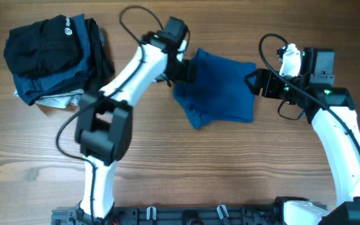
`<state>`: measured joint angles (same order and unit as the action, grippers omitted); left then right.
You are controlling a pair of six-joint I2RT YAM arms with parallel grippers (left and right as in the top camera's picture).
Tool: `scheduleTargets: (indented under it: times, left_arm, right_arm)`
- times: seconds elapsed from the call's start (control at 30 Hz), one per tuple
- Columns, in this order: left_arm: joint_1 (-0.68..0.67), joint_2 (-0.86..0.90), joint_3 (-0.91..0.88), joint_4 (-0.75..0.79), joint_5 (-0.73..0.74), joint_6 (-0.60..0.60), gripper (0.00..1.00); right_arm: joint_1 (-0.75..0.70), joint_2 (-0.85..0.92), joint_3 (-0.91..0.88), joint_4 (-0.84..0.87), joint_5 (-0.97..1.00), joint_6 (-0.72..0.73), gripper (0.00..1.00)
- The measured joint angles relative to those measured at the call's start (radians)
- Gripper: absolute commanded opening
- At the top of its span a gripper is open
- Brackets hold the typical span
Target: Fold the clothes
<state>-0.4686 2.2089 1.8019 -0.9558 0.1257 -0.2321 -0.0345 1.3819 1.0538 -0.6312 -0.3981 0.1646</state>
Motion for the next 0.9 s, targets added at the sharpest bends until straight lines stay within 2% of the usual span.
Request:
scheduleTargets:
  times: [0.23,0.27,0.3,0.33,0.4,0.5,0.63,0.7,0.77,0.8,0.83,0.87,0.9]
  left_arm:
    - [-0.064,0.05,-0.001,0.018,-0.01,0.003,0.99]
    - [-0.069,0.054,-0.001,0.021,-0.013,0.003,0.8]
    - [-0.076,0.064,-0.001,0.022,-0.024,0.003,0.69]
    - [-0.076,0.065,-0.001,0.022,-0.026,0.0,0.64]
    - [-0.076,0.066,-0.001,0.023,-0.032,0.001,0.46]
    - [-0.081,0.066,-0.001,0.024,-0.033,0.002,0.04]
    - [-0.082,0.066,-0.001,0.024,-0.039,0.003,0.04]
    - [-0.082,0.066,-0.001,0.024,-0.039,0.003,0.28]
    - [-0.082,0.066,-0.001,0.024,-0.052,0.005,0.42]
    - [-0.082,0.066,-0.001,0.024,-0.071,0.006,0.57]
    - [-0.081,0.066,0.0,0.024,-0.09,0.012,0.85]
    - [-0.081,0.066,0.003,0.021,-0.128,0.011,0.93]
    - [-0.082,0.065,0.008,0.016,-0.172,0.011,0.96]
  right_arm:
    - [0.0,0.018,-0.001,-0.02,0.063,0.007,0.87]
    - [0.0,0.02,-0.006,-0.019,0.069,0.007,0.87]
    - [0.0,0.021,-0.006,-0.02,0.07,0.007,0.87]
    - [0.0,0.021,-0.007,-0.019,0.071,0.007,0.87]
    - [0.0,0.021,-0.008,-0.019,0.084,0.008,0.88]
    - [0.0,0.021,-0.014,-0.019,0.09,0.01,0.93]
    - [0.0,0.021,-0.014,-0.019,0.127,0.014,0.93]
    - [0.0,0.021,-0.014,-0.019,0.154,0.014,0.93]
    - [0.0,0.021,-0.014,-0.019,0.172,0.015,0.94]
    - [0.0,0.021,-0.014,-0.019,0.178,0.015,0.95]
    - [0.0,0.021,-0.014,-0.02,0.181,0.014,0.95]
    - [0.0,0.021,-0.014,-0.019,0.185,0.015,0.95]
    - [0.0,0.021,-0.014,-0.019,0.187,0.015,0.96]
